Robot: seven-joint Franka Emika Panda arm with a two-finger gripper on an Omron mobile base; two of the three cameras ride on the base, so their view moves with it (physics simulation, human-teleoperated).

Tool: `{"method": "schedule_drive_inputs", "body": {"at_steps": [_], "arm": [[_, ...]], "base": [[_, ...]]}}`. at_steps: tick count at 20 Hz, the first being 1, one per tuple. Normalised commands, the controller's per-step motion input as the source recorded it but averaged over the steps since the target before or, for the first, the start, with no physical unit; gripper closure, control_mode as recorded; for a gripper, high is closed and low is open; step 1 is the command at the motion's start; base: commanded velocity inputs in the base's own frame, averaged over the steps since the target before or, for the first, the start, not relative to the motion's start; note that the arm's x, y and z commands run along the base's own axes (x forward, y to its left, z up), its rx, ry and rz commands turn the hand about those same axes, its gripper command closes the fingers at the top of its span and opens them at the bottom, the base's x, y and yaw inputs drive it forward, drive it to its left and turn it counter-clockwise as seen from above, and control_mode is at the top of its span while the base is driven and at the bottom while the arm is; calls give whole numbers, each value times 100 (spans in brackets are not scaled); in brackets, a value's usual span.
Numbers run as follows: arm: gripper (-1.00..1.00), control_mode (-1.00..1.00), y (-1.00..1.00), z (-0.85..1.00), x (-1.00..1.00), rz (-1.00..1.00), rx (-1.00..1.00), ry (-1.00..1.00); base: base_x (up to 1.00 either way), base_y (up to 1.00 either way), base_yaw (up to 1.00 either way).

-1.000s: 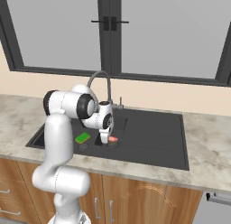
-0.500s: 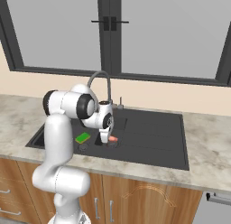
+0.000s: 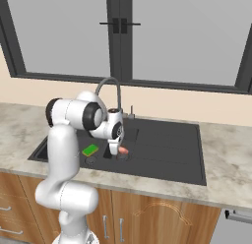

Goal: Pick up the sponge and bar soap from the sink, and place them back in the shelves.

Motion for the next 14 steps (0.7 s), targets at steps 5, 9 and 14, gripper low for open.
{"method": "schedule_drive_inputs", "body": {"at_steps": [5, 9, 14], "arm": [[100, -100, 0, 16, -10, 0, 0, 0], [100, -100, 0, 12, -8, 0, 0, 0], [100, -100, 0, 8, -9, 0, 0, 0]], "base": [[0, 0, 0], [0, 0, 0], [0, 0, 0]]}}
